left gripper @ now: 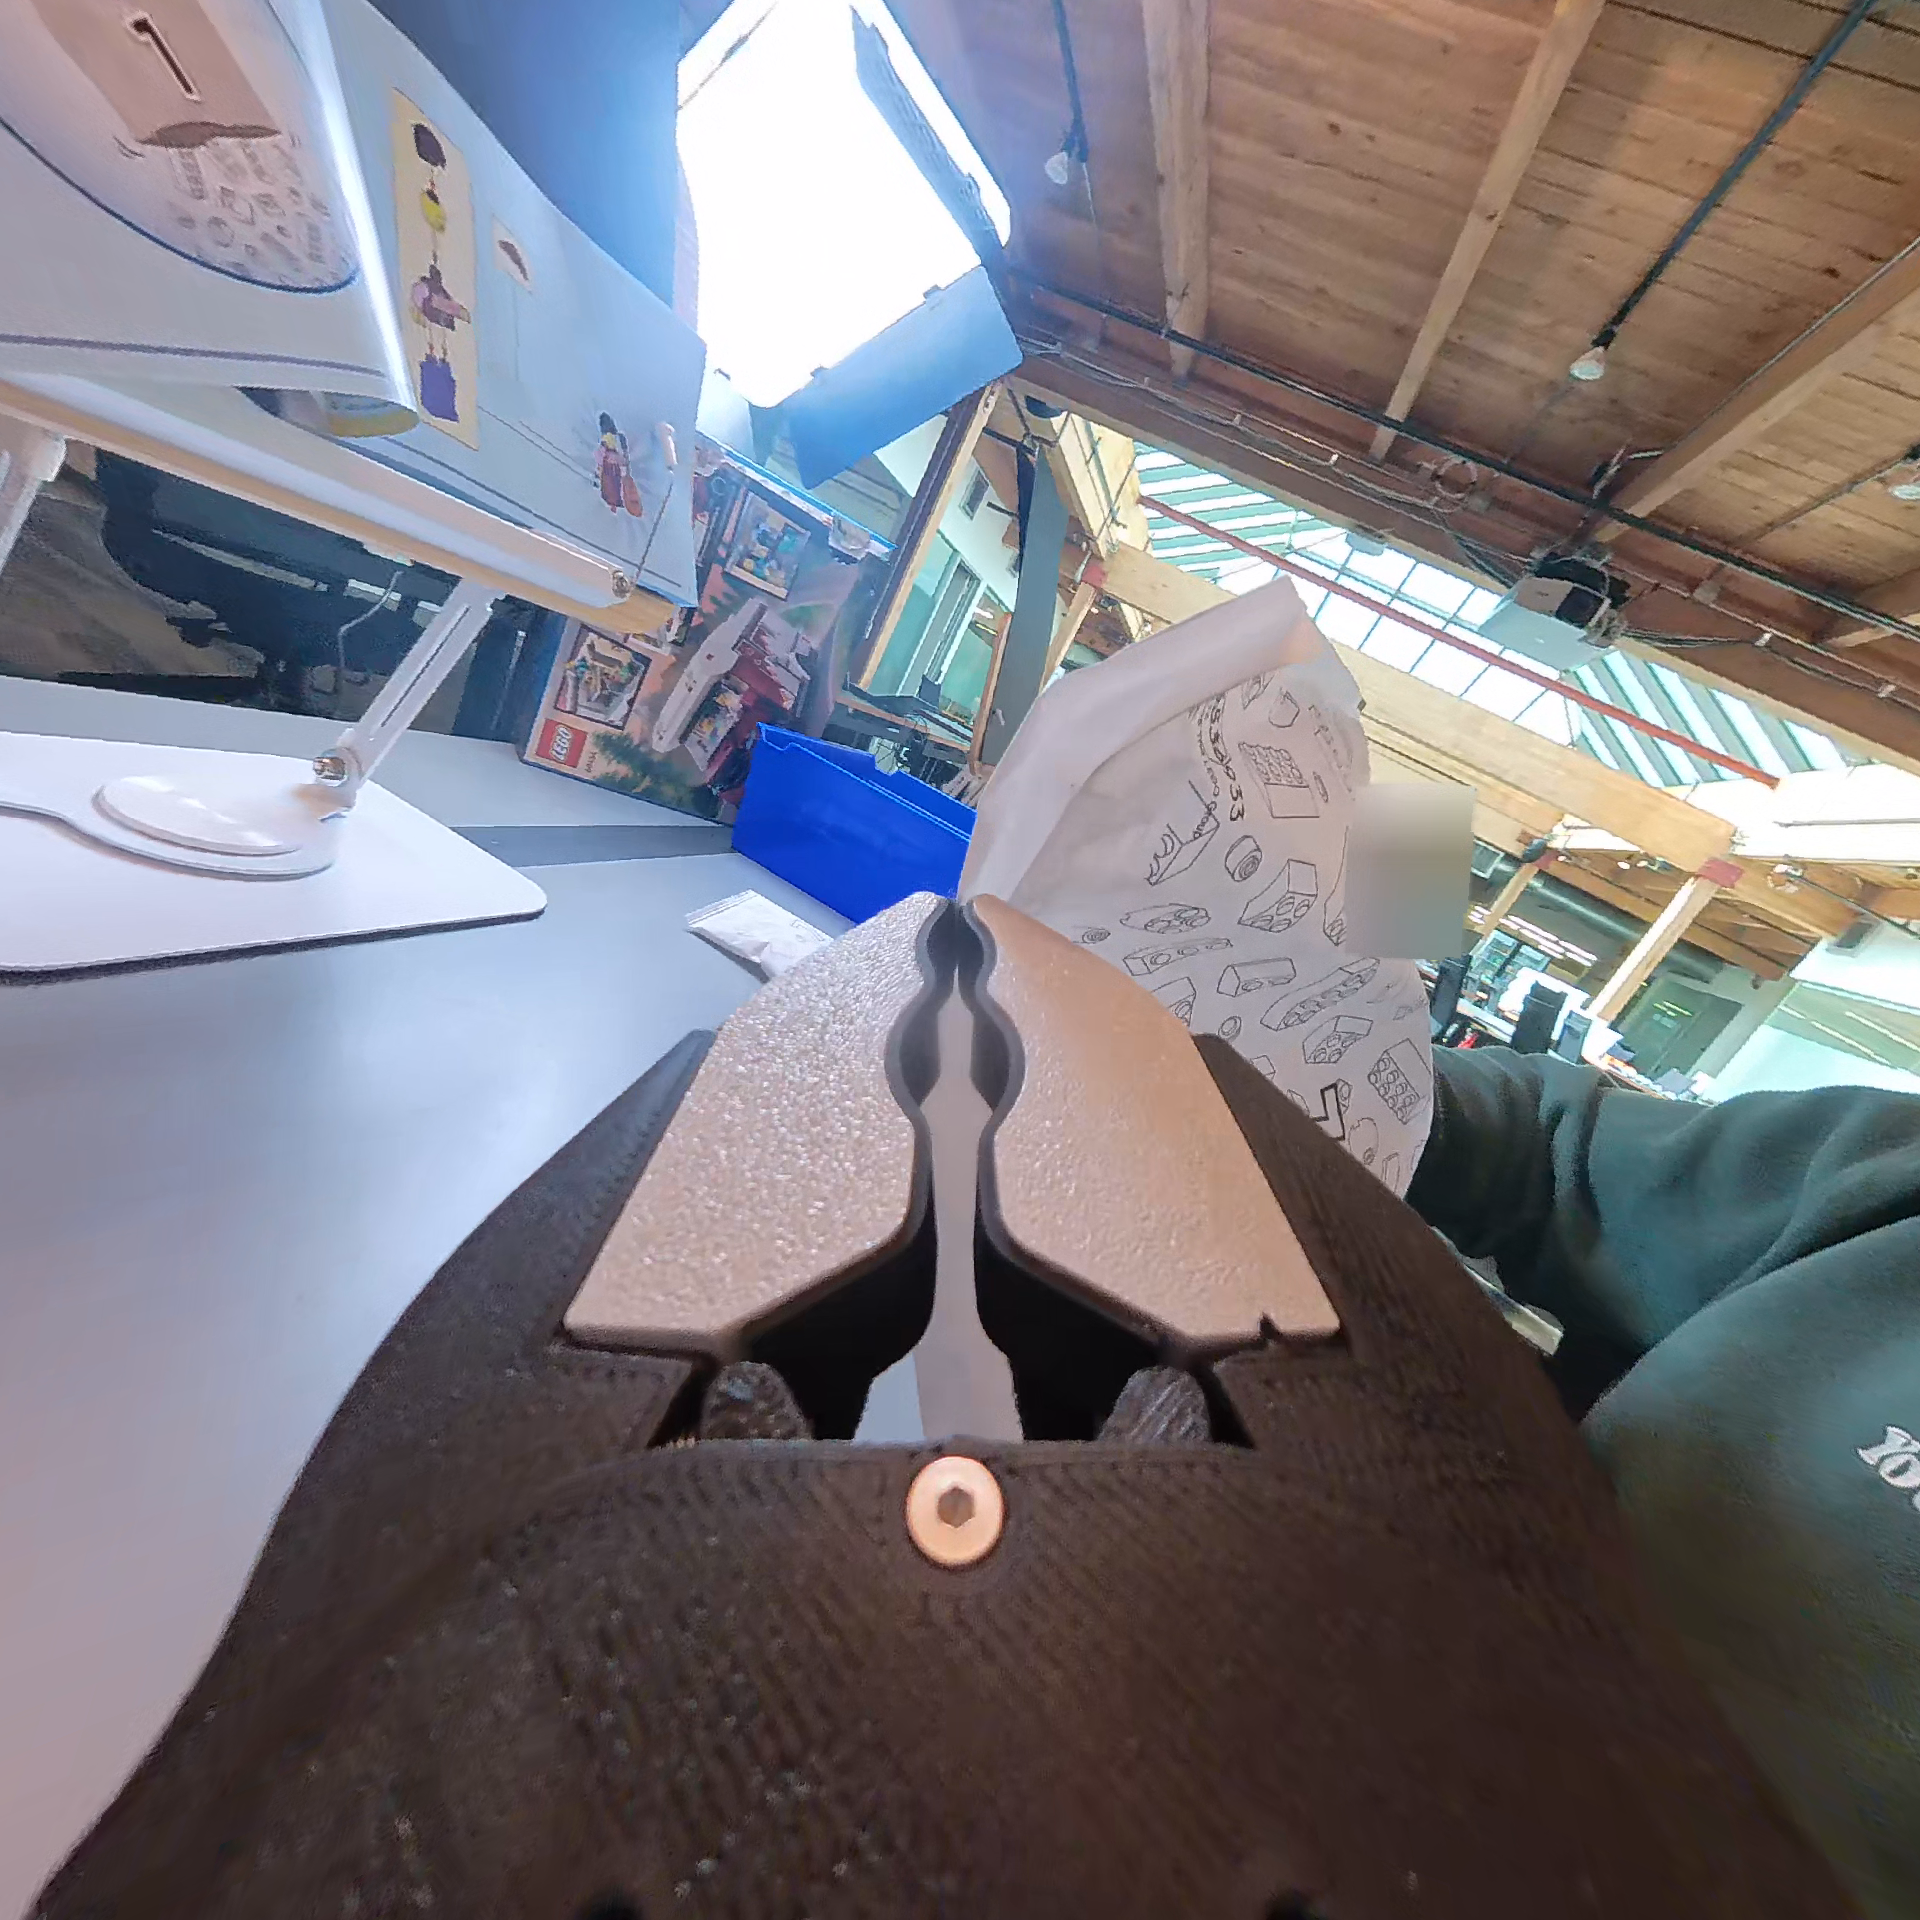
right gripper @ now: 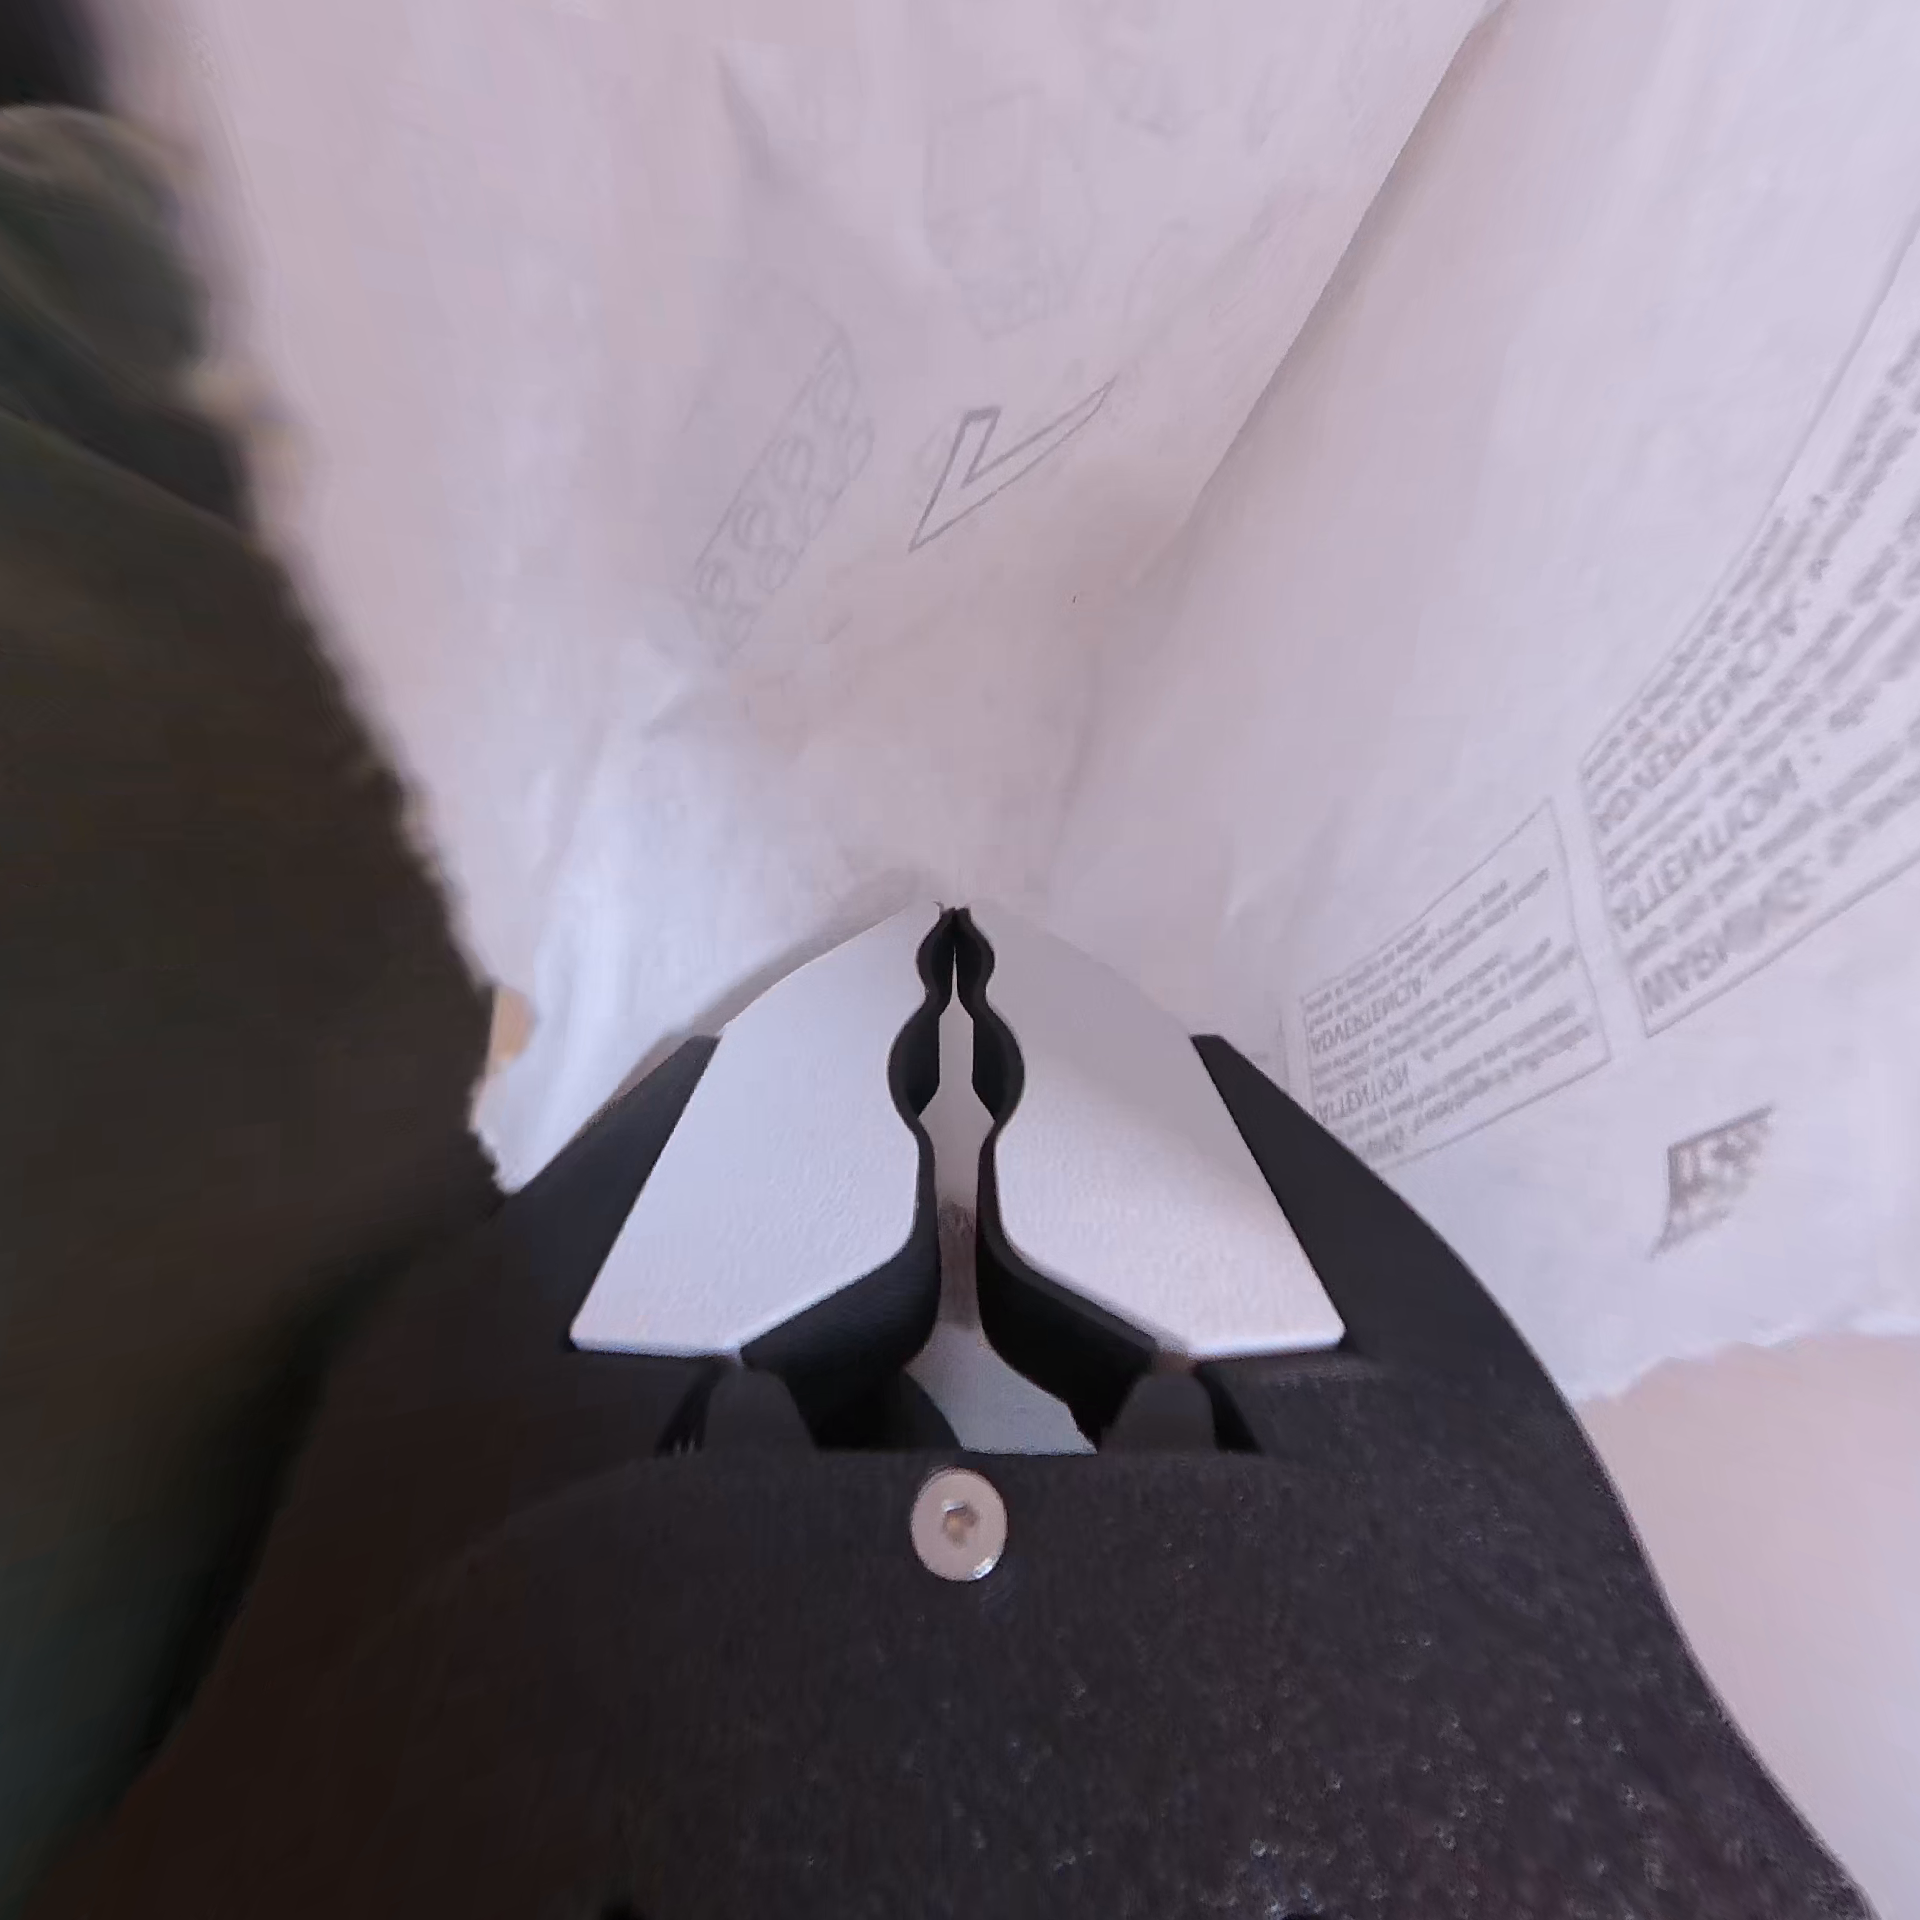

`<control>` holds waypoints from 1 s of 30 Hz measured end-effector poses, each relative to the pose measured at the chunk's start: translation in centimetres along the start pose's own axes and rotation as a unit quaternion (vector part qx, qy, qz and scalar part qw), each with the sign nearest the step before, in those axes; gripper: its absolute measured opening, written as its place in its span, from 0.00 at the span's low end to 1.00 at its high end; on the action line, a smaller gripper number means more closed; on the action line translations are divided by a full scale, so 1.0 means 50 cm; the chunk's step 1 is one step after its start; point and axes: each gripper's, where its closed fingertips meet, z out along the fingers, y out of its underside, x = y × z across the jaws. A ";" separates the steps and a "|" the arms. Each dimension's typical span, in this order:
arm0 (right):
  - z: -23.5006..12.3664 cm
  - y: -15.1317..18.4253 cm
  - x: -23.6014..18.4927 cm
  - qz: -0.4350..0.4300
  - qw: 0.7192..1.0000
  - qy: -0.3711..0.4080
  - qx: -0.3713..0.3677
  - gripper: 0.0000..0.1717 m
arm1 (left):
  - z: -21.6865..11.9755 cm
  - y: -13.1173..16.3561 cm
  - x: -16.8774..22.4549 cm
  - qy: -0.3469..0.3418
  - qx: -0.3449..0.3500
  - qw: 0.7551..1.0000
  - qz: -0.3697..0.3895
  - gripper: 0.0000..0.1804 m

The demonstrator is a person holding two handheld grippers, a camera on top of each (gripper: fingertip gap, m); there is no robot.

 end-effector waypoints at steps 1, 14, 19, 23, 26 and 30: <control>0.001 0.009 -0.006 0.003 1.000 -0.011 -0.011 0.00 | -0.001 0.001 -0.002 -0.001 -0.001 1.000 -0.002 0.00; -0.016 0.045 -0.081 -0.031 0.985 -0.163 -0.057 0.00 | -0.002 0.010 -0.024 -0.028 -0.011 0.999 -0.019 0.00; -0.014 0.059 -0.084 -0.025 0.981 -0.175 -0.082 0.00 | 0.000 0.006 -0.011 -0.009 -0.001 1.000 -0.025 0.00; -0.012 0.041 -0.064 -0.004 0.987 -0.151 -0.063 0.00 | 0.000 0.000 0.008 0.019 0.003 1.000 -0.018 0.00; -0.004 0.030 -0.014 0.049 0.994 -0.079 -0.057 0.00 | 0.004 0.006 0.029 0.045 -0.009 0.999 -0.006 0.00; 0.010 0.048 0.037 0.059 0.993 0.019 -0.101 0.03 | 0.015 0.013 0.048 0.044 -0.022 0.998 0.029 0.00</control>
